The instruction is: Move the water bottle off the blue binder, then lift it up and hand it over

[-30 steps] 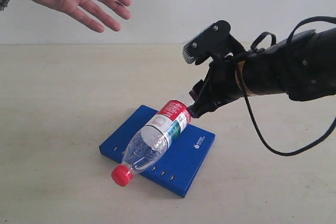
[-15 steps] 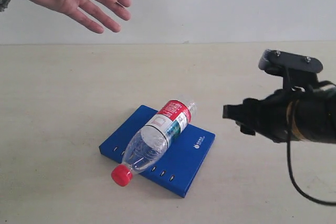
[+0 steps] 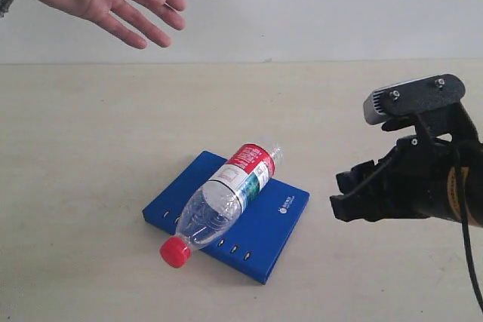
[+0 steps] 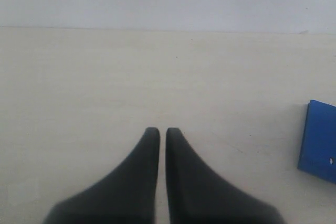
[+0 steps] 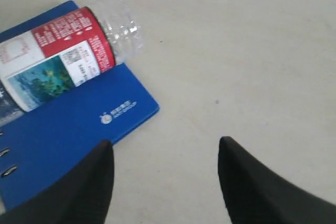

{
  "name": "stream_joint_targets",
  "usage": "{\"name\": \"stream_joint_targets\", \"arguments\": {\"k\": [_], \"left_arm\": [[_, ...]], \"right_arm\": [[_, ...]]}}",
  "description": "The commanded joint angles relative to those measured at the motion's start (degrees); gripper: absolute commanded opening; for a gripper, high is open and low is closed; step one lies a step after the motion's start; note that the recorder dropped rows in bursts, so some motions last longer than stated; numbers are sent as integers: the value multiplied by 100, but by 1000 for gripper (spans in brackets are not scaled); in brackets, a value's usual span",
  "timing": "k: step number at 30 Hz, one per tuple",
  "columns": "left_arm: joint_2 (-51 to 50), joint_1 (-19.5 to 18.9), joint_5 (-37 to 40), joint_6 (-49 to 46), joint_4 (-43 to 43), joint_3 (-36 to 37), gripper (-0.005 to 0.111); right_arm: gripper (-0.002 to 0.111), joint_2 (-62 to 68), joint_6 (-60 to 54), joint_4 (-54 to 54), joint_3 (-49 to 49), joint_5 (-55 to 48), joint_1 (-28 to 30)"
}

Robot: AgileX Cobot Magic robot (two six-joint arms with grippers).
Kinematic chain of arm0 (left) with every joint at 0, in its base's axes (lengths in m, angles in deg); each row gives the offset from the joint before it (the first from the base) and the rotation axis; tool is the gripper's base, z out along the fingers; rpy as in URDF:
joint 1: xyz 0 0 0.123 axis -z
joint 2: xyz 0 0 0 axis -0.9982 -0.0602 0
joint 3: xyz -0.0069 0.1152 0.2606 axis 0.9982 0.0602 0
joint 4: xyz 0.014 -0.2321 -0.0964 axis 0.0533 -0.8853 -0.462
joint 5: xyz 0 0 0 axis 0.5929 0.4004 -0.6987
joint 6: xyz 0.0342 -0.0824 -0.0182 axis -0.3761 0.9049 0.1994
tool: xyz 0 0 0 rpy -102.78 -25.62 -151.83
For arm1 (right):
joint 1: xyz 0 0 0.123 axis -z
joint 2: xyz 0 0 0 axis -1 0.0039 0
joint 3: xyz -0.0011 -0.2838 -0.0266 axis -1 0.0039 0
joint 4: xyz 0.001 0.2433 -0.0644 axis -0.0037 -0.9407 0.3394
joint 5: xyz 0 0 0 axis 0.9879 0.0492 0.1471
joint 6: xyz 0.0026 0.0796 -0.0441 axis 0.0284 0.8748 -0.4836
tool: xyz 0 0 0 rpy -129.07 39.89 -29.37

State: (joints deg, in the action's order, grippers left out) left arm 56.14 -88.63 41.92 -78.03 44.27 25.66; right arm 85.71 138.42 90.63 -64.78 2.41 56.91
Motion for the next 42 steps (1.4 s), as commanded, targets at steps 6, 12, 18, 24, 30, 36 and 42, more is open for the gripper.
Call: {"name": "stream_joint_targets", "arguments": {"k": [6, 12, 18, 24, 30, 36, 42], "left_arm": [[-39, 0, -50, -28, 6, 16, 4], [-39, 0, -50, -28, 6, 16, 4], [-39, 0, -50, -28, 6, 16, 4], [-39, 0, -50, -28, 6, 16, 4], [-39, 0, -50, -28, 6, 16, 4], [-39, 0, -50, -28, 6, 16, 4], [-39, 0, -50, -28, 6, 16, 4]], "right_arm": [[52, -47, -5348, -1480, 12, 147, -433], [52, -47, -11812, -6118, 14, 1132, -433], [52, -47, -12590, -7762, 1, 1914, -433], [52, 309, -9703, -5983, 16, 1850, -433], [39, 613, -12979, -8528, 16, 1729, -578], [39, 613, -14903, -10665, -116, 1187, -894], [39, 751, -15367, -10691, -1791, -1530, -894]]}}
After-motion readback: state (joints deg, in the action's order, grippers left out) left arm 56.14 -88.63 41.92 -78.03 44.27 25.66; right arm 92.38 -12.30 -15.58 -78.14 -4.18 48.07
